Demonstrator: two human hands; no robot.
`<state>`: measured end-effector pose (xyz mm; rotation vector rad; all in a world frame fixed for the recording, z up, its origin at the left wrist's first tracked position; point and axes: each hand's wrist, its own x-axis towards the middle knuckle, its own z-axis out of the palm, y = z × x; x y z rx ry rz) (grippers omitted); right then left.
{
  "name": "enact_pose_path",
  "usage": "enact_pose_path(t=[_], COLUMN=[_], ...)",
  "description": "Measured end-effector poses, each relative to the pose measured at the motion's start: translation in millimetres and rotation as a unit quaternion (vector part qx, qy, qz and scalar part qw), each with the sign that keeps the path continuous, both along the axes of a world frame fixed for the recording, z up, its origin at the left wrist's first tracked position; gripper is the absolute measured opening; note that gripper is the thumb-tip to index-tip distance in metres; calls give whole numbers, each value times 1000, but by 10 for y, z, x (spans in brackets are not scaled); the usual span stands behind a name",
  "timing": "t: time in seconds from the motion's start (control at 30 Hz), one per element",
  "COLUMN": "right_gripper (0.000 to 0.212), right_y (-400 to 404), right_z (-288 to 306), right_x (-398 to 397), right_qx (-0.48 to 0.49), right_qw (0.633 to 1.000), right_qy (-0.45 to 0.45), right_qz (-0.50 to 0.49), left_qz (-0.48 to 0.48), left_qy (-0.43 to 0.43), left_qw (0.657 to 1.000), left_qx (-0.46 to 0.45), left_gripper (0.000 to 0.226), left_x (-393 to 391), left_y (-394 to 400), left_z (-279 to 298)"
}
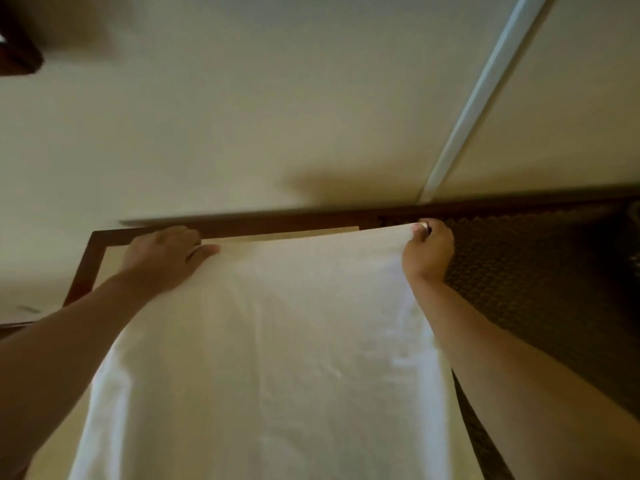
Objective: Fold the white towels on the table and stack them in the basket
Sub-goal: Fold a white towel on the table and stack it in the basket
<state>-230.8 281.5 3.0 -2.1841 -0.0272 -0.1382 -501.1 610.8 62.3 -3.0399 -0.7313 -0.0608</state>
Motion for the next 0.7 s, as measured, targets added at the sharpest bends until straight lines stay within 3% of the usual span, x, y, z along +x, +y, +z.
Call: enact_pose_path(t=[0.13,0.33,0.43,0.53,0.57,0.63,0.7], right_gripper=[21,21,25,39,42,39,38], right_y=[345,485,532,679,762,1048,1424], right_z=[-203,-404,-445,-309,-253,-189,-166], right_x=[516,993,1037,755,574,67,-489], right_qx=[-21,-81,-125,-199,-194,-171,-182], right_qw=[999,995,991,978,980,976,933], right_qy=[10,23,30,32,-2,-91,-110], right_qz=[25,53,28,-60,-44,101,292], left_qz=[31,44,96,143,155,175,191], left_qy=[30,70,70,29,12,-33,-56], left_qw=[999,996,981,951,937,901,872], left_qx=[-7,-45,-152,-274,-314,-395,-448], left_gripper=[55,46,45,40,38,36,44], left_x=[441,976,1019,892,837,658,491], left_y=[318,443,453,516,558,658,738], left_z=[-228,-481,-540,-514,-516,-468,-423])
